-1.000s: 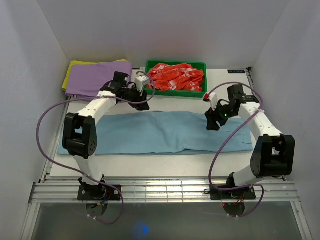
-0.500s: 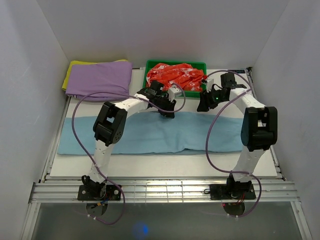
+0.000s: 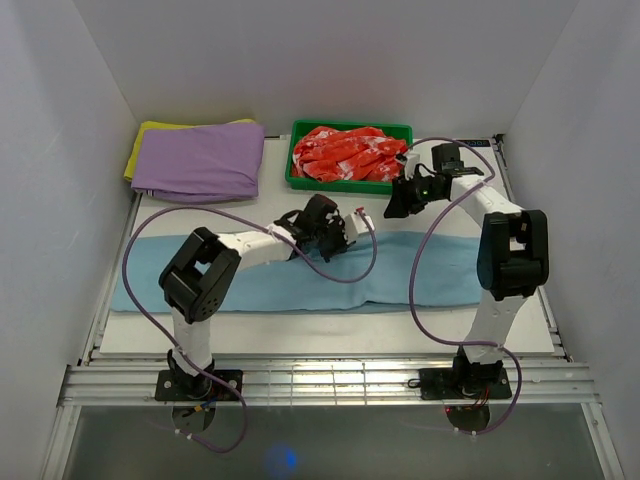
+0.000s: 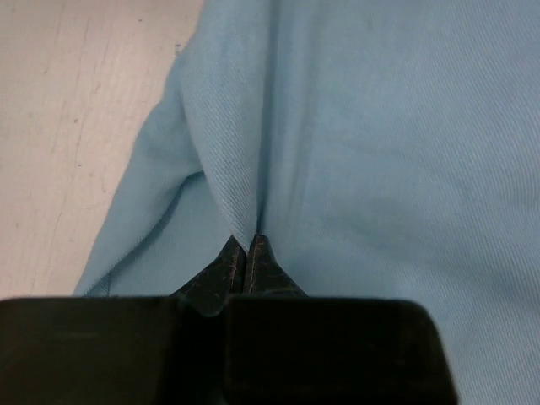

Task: Fold and stack the trousers
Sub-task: Fold the trousers

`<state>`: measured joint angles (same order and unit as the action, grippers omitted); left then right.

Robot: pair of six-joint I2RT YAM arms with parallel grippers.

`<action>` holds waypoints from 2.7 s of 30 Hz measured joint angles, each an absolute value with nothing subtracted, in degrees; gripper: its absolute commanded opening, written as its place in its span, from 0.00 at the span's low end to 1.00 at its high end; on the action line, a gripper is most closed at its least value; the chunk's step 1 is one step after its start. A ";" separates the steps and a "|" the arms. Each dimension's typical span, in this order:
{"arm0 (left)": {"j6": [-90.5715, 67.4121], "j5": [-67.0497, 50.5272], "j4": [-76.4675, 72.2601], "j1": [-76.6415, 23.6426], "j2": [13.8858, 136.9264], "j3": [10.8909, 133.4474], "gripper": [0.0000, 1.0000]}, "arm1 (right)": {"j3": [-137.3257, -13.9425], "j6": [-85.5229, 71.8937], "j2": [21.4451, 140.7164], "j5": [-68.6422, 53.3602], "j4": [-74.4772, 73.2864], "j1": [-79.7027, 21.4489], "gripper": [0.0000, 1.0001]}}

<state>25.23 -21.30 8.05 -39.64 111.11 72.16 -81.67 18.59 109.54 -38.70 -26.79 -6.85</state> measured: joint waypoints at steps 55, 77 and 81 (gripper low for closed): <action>6.76 -18.81 2.74 -41.58 108.84 63.37 0.24 | -66.08 12.25 95.72 -31.16 -17.78 -17.63 0.24; -0.40 -10.46 -4.16 -44.12 104.31 57.01 0.40 | -51.96 10.55 97.82 -25.58 -9.37 -22.94 0.12; -6.55 -14.02 -2.37 -43.99 103.50 58.74 0.43 | -49.60 10.50 96.60 -25.63 -6.07 -22.94 0.10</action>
